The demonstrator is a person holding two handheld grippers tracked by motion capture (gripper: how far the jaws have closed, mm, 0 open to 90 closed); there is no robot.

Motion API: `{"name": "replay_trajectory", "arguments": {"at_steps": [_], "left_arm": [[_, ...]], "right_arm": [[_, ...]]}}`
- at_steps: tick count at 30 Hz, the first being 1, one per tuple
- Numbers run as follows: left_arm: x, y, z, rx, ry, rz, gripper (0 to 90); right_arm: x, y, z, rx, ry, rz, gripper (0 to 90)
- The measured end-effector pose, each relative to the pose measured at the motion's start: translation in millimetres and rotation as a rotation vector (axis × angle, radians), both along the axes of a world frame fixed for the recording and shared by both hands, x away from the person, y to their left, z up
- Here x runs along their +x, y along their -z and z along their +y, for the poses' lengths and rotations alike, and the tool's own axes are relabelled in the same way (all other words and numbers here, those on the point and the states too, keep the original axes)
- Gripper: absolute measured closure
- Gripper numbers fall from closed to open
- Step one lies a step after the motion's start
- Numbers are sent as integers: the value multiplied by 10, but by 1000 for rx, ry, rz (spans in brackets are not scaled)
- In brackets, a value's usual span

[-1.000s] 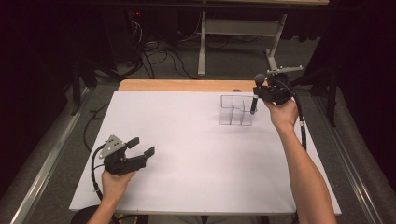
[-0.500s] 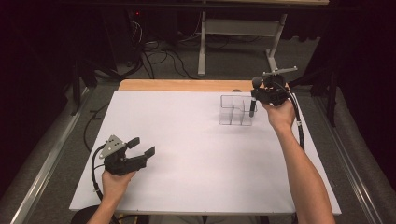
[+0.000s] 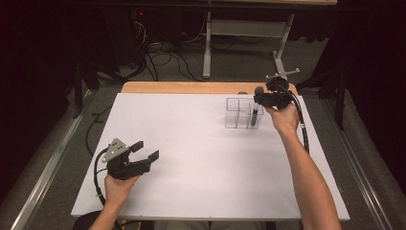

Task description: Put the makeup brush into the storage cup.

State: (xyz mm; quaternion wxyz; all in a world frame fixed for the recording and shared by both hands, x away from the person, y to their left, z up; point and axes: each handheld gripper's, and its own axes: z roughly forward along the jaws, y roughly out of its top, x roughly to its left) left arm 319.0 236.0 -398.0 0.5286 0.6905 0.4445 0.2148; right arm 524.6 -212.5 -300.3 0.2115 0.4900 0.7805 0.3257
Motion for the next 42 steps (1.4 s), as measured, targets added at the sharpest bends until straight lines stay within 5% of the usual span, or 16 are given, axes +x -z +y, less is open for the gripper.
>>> {"name": "replay_trajectory", "arguments": {"at_steps": [9, 42], "left_arm": [[-3, -2, 6, -2, -2, -3, 259], [1, 1, 5, -3, -5, 0, 258]], "right_arm": [[-91, -42, -94, 53, 1, -16, 449], [-439, -279, -281, 145, -51, -135, 438]]}}
